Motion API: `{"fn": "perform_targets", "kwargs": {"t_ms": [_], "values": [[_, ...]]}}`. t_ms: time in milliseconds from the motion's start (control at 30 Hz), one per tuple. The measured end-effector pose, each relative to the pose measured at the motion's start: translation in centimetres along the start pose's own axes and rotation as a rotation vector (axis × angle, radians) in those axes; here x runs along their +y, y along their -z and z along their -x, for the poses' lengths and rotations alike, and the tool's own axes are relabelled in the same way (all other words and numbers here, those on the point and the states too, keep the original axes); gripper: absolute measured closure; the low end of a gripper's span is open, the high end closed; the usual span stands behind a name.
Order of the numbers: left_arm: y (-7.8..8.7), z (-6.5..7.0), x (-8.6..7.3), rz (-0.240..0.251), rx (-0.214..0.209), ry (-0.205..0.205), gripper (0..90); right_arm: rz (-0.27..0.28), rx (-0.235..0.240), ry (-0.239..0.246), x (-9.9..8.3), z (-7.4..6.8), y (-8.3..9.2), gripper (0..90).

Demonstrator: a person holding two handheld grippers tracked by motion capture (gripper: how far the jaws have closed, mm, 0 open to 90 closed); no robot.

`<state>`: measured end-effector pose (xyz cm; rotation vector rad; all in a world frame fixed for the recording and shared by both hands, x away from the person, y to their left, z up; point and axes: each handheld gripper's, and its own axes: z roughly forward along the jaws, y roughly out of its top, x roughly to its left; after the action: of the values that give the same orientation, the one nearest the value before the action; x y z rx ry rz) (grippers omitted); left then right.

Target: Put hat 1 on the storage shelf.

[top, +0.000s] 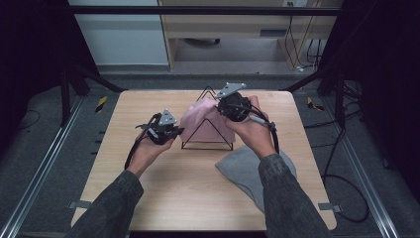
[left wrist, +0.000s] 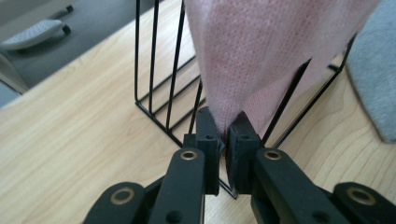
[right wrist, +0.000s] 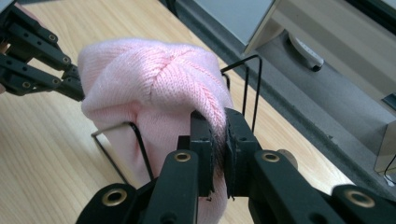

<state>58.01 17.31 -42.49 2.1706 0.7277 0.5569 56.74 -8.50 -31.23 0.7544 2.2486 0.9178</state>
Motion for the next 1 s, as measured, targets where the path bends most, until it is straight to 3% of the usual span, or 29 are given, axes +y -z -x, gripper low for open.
{"fn": "perform_targets", "kwargs": {"t_ms": [133, 233, 267, 300, 400, 500, 567, 733, 833, 900, 967, 1000], "values": [[-0.3, 0.1, -0.4, -0.021, -0.016, 0.007, 84.6, -0.027, 0.013, 0.003, -0.3, -0.2, -0.4, 83.8], [-0.3, 0.2, -0.5, -0.024, -0.064, 0.023, 84.0, -0.037, 0.024, 0.000, -0.4, -0.3, -0.3, 82.0], [-0.1, 0.2, -0.4, -0.017, -0.059, 0.023, 83.5, -0.033, 0.029, -0.006, -0.4, -0.3, -0.1, 77.8], [0.5, 0.3, -0.4, 0.013, -0.054, 0.025, 81.2, -0.016, 0.053, -0.022, -0.5, -0.3, 0.5, 65.9], [0.8, 0.3, -0.4, 0.018, -0.056, 0.025, 80.4, 0.018, 0.065, -0.033, -0.9, -0.2, 1.5, 58.8], [0.8, 0.4, -0.6, 0.007, -0.064, 0.029, 79.2, 0.043, 0.050, -0.069, -2.2, 0.3, 2.6, 52.8], [0.5, 0.4, -0.8, -0.008, -0.068, 0.033, 82.7, 0.039, 0.021, -0.103, -3.9, 1.1, 3.2, 52.6], [-0.4, 0.4, -1.3, -0.068, -0.069, 0.038, 83.7, 0.021, 0.004, -0.139, -6.1, 2.1, 3.4, 53.1], [-0.4, 0.4, -1.4, -0.056, -0.088, 0.049, 82.9, 0.008, -0.015, -0.168, -7.7, 2.9, 3.4, 51.5], [-0.2, 0.6, -1.3, -0.032, -0.065, 0.054, 76.1, -0.003, -0.030, -0.190, -8.7, 3.4, 3.5, 48.6], [0.4, 0.8, -1.4, -0.006, -0.056, 0.067, 60.0, -0.034, -0.056, -0.215, -10.4, 3.9, 3.6, 42.8], [0.4, 0.8, -1.4, -0.006, -0.056, 0.067, 55.3, -0.034, -0.056, -0.215, -10.4, 3.9, 3.6, 42.8]]}}
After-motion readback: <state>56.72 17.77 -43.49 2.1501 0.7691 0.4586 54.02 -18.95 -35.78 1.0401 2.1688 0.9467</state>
